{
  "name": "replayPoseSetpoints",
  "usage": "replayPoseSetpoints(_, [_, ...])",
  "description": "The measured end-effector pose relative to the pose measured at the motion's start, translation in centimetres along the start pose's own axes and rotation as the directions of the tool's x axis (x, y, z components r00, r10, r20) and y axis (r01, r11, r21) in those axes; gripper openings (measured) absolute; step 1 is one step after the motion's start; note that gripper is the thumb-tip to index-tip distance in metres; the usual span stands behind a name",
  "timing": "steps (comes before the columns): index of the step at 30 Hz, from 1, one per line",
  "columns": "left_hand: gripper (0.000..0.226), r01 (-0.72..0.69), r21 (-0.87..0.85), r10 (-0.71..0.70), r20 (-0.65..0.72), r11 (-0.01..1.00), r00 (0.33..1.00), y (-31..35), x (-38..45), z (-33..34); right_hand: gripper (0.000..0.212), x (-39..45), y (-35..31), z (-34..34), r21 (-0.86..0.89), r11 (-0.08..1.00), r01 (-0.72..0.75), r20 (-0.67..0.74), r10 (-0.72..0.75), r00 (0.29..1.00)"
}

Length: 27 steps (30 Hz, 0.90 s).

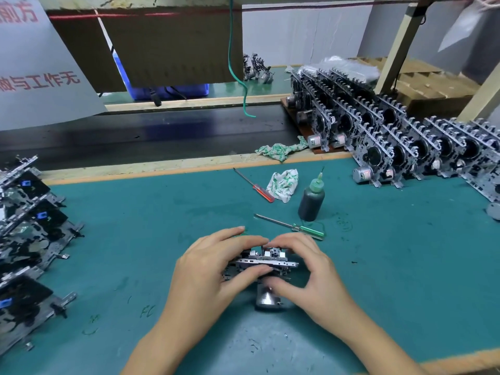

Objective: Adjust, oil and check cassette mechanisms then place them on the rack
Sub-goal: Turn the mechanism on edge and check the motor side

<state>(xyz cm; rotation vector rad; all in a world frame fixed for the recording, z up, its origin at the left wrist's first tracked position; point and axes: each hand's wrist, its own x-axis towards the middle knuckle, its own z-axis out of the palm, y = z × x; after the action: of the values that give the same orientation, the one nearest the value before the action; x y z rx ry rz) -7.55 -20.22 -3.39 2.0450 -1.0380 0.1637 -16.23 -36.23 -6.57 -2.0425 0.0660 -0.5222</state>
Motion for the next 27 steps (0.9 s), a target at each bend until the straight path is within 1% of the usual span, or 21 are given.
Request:
replayPoseSetpoints(3, [0.027,-0.018,-0.028,0.019,0.01,0.999,1.0,-0.1,0.0,0.0,0.03,0.5,0.0,0.0,0.067,0.997,-0.048,0.013,0.047,0.999])
replayPoseSetpoints(8, [0.028,-0.007,-0.041,0.006,-0.018,0.999,1.0,0.0,0.2,0.4,0.031,0.5,0.1,-0.2,0.093,0.992,-0.08,0.026,0.078,0.997])
replayPoseSetpoints(12, [0.026,-0.027,-0.072,0.026,-0.018,0.997,1.0,-0.1,0.1,0.3,0.031,0.8,0.0,-0.2,0.073,0.994,-0.083,0.029,0.081,0.996])
replayPoseSetpoints(17, [0.026,0.006,-0.056,-0.008,-0.034,0.998,0.999,0.1,0.1,0.3,0.027,0.5,-0.1,-0.1,0.118,0.988,-0.102,0.0,0.103,0.995])
replayPoseSetpoints(19, [0.026,0.017,-0.082,-0.019,-0.024,0.996,1.0,0.0,0.0,0.3,0.026,0.4,-0.4,-0.1,0.099,0.99,-0.102,0.012,0.101,0.995])
replayPoseSetpoints(21, [0.026,0.025,-0.094,-0.027,-0.016,0.995,1.0,0.0,0.0,0.2,0.028,0.4,-0.6,-0.4,-0.01,0.997,-0.075,0.019,0.075,0.997])
replayPoseSetpoints(23, [0.026,0.034,-0.076,-0.036,-0.021,0.997,0.999,0.1,0.0,0.3,0.039,-0.1,-0.5,-1.0,-0.233,0.972,-0.021,-0.013,0.019,1.0])
replayPoseSetpoints(25, [0.025,0.041,-0.06,-0.043,-0.031,0.997,0.999,0.2,0.0,0.4,0.047,-1.0,-0.3,-1.8,-0.439,0.898,0.032,-0.083,-0.076,0.994])
replayPoseSetpoints(27, [0.025,0.029,-0.052,-0.032,-0.053,0.998,0.998,0.3,-0.1,0.5,0.042,-2.0,0.0,-2.2,-0.583,0.806,0.098,-0.089,-0.183,0.979])
